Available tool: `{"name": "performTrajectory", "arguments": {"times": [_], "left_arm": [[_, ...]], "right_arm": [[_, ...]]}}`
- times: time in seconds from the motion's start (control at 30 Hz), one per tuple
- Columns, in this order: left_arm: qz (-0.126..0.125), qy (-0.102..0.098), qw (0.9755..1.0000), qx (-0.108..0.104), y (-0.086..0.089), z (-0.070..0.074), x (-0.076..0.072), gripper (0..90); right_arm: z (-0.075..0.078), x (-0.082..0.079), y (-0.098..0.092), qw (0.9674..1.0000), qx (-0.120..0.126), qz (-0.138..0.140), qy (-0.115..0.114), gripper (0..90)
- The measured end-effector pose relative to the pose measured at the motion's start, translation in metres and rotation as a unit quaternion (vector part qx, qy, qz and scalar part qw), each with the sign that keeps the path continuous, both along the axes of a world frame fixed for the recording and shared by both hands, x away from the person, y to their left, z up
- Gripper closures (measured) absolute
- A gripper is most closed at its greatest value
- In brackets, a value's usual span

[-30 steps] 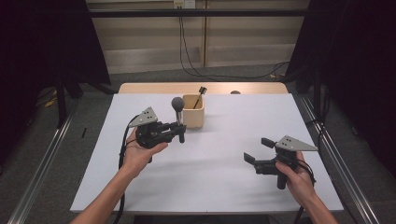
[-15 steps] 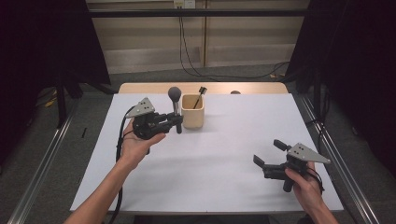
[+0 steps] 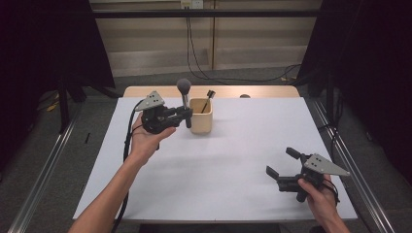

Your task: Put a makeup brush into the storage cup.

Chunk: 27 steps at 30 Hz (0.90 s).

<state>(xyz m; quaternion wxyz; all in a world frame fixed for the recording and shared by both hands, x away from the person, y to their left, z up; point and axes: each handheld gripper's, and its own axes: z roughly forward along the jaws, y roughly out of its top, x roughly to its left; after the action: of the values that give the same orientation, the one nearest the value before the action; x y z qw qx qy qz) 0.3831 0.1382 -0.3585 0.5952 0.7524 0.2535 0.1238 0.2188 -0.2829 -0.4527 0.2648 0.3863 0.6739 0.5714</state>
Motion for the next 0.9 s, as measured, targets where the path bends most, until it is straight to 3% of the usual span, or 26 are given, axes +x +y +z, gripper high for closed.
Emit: {"name": "performTrajectory", "arguments": {"times": [0.23, 0.5, 0.67, 0.9], "left_arm": [[0.019, -0.001, 0.9998, -0.002, 0.000, 0.006, 0.016, 74.8], [0.026, -0.004, 0.9996, -0.005, -0.007, 0.008, 0.032, 74.7], [0.033, -0.008, 0.9993, -0.017, -0.010, 0.013, 0.040, 74.8], [0.041, -0.006, 0.9991, -0.013, -0.021, 0.009, 0.052, 74.7]], "right_arm": [[-0.002, 0.000, -0.002, 0.9998, 0.016, -0.007, 0.008, 0.0], [-0.003, 0.001, -0.003, 0.9998, 0.017, -0.009, 0.010, 0.0], [-0.002, 0.000, -0.003, 0.9997, 0.021, -0.013, 0.010, 0.0], [-0.002, 0.000, -0.004, 0.9997, 0.019, -0.009, 0.012, 0.0]]}}
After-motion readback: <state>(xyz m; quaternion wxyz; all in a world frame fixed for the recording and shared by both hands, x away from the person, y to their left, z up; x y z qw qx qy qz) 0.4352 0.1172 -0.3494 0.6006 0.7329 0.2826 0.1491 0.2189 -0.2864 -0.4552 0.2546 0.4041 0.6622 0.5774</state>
